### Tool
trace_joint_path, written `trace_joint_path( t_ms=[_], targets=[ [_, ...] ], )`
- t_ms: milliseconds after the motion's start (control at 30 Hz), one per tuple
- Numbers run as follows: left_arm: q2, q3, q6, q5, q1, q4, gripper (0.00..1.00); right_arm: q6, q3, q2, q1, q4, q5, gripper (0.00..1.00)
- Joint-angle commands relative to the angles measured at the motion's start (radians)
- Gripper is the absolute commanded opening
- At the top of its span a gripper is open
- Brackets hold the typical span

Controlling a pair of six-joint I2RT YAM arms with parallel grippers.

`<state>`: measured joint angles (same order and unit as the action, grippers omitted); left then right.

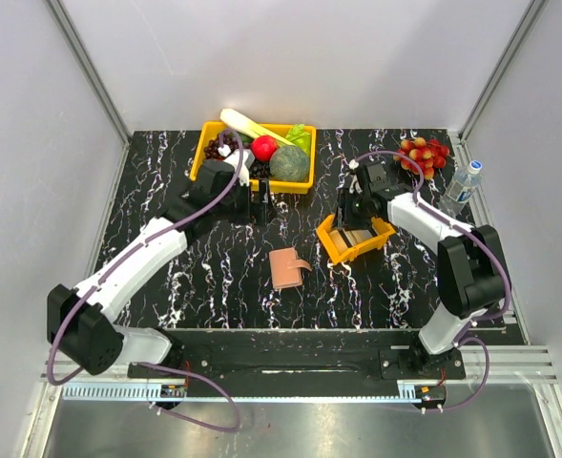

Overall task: Put the credit cards into the card holder
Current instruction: Open the card holder at the center of the board, then pick up the credit card from the storage box.

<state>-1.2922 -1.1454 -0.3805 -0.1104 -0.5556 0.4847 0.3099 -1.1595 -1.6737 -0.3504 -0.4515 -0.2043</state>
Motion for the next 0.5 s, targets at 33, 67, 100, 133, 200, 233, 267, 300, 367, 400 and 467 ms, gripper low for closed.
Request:
trace_joint_path(
  t_ms=[33,67,100,133,200,233,267,300,367,400,467],
  targets=[
    [-0.094,-0.08,0.019,-0.087,0.014,-0.018,0.93,-0.034,-0.054,-0.034,0.011,-0.019,-0.017,0.49],
    [-0.111,-0.082,0.008,-0.112,0.014,-0.035,0.93,-0.038,-0.058,-0.035,0.013,-0.029,-0.004,0.49],
    [-0.125,-0.082,-0.006,-0.132,0.014,-0.06,0.95,-0.04,-0.06,-0.035,0.014,-0.03,0.015,0.49],
    [-0.146,-0.074,-0.032,-0.161,0.014,-0.095,0.95,-0.049,-0.059,-0.035,0.017,-0.029,0.023,0.49],
    [-0.194,-0.073,-0.084,-0.216,0.013,-0.145,0.95,-0.061,-0.058,-0.038,0.027,-0.03,0.011,0.5],
    [-0.223,-0.073,-0.109,-0.241,0.008,-0.165,0.95,-0.066,-0.057,-0.043,0.03,-0.029,0.008,0.5],
    [-0.254,-0.08,-0.127,-0.242,0.0,-0.178,0.95,-0.068,-0.057,-0.046,0.034,-0.036,0.011,0.5],
    [-0.286,-0.086,-0.145,-0.238,-0.012,-0.193,0.95,-0.071,-0.054,-0.046,0.037,-0.038,0.013,0.5],
    [-0.355,-0.124,-0.164,-0.233,-0.039,-0.204,0.94,-0.08,-0.046,-0.047,0.047,-0.036,0.019,0.5],
    [-0.393,-0.151,-0.175,-0.232,-0.053,-0.199,0.94,-0.084,-0.045,-0.053,0.051,-0.039,0.016,0.5],
    [-0.456,-0.194,-0.195,-0.204,-0.081,-0.207,0.92,-0.097,-0.046,-0.055,0.059,-0.041,0.0,0.5]
  ],
)
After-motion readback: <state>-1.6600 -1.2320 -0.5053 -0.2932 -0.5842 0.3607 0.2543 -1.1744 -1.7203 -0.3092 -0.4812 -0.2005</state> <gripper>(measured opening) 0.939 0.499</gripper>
